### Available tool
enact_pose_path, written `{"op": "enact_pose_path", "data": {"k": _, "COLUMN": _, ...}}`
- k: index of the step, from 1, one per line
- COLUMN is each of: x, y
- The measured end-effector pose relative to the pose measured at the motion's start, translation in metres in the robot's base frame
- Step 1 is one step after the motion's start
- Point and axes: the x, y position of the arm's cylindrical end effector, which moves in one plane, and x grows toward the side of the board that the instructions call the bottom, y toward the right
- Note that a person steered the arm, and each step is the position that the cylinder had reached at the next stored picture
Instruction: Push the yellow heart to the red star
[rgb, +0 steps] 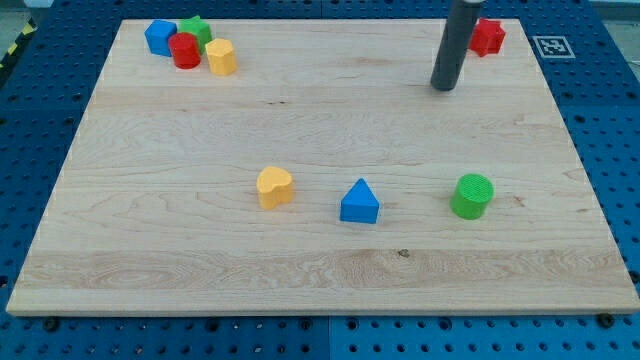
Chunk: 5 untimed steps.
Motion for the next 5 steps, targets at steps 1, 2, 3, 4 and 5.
{"op": "enact_pose_path", "data": {"k": 1, "x": 0.032, "y": -0.04}}
{"op": "enact_pose_path", "data": {"k": 2, "x": 0.054, "y": -0.098}}
{"op": "enact_pose_path", "data": {"k": 3, "x": 0.066, "y": -0.169}}
{"op": "enact_pose_path", "data": {"k": 4, "x": 0.084, "y": -0.241}}
{"op": "enact_pose_path", "data": {"k": 5, "x": 0.126, "y": -0.279}}
